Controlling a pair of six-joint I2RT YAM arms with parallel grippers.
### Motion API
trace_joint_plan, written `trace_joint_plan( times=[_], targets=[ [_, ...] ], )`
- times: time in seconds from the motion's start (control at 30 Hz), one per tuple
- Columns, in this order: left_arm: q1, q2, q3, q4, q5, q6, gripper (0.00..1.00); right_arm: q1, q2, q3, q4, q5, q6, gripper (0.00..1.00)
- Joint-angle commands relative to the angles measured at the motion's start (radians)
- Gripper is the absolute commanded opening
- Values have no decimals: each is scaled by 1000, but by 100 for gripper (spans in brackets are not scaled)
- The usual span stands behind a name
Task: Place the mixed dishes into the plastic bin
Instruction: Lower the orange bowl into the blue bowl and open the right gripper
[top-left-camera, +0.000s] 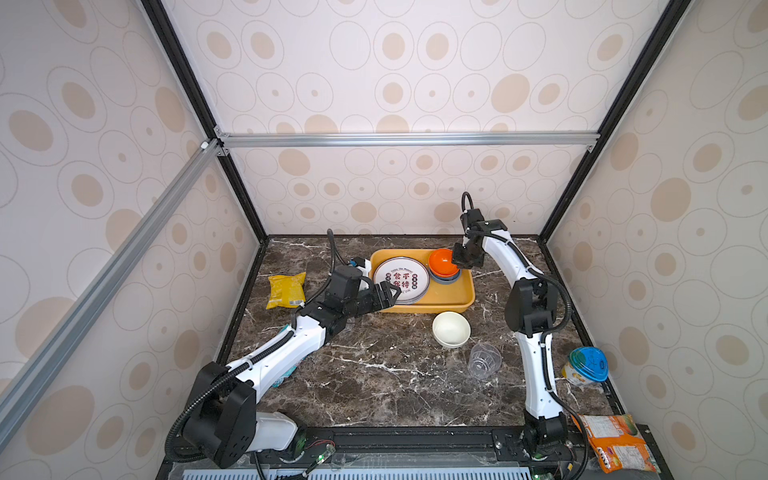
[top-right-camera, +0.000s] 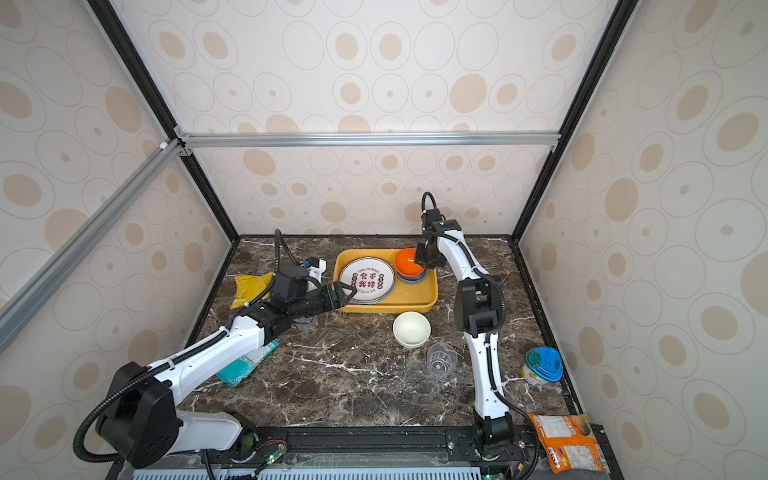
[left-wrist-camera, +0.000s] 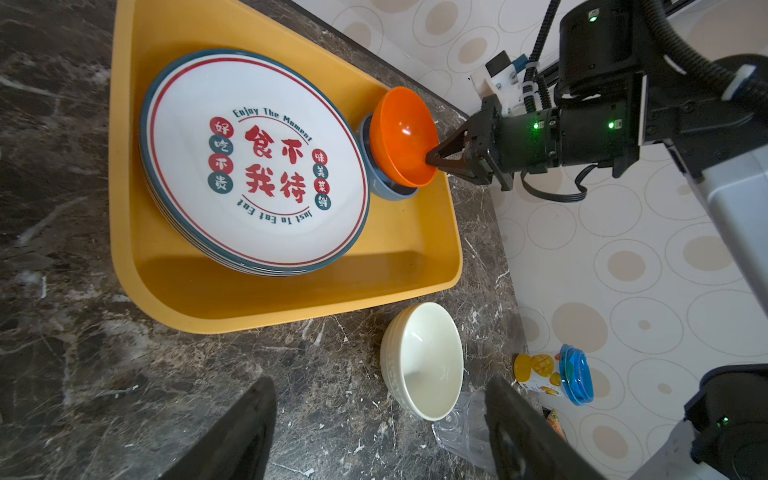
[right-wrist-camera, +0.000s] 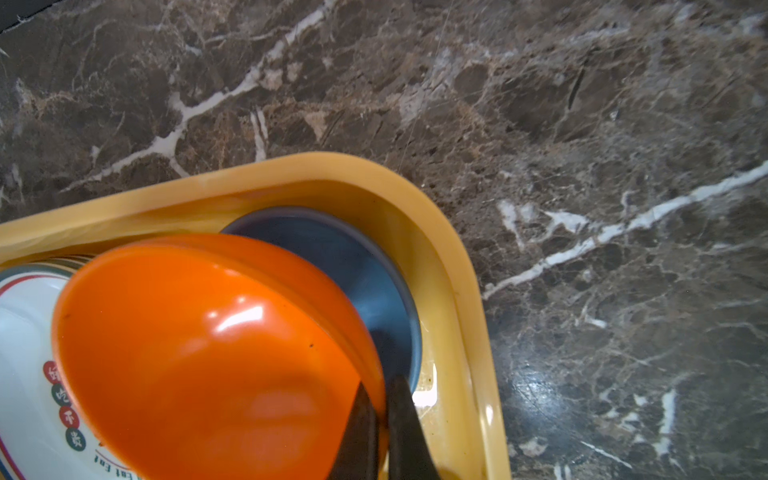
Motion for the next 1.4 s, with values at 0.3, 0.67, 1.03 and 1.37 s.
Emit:
trace_joint_plan(
  times=[0.3, 0.67, 1.03, 1.37],
  targets=[
    [9, -31, -10, 19, 4, -19, 78, -8, 33, 26, -20, -10, 16, 0],
    [10, -34, -22, 23, 4, -22, 78, -8, 39, 20, -20, -2, 22, 5],
    [12, -36, -25, 28, 8, -24, 78, -8, 46, 15, -27, 7, 24, 14],
    [12, -38, -34, 35, 10, -30, 78, -7, 7, -1, -23, 16, 28, 22]
  ],
)
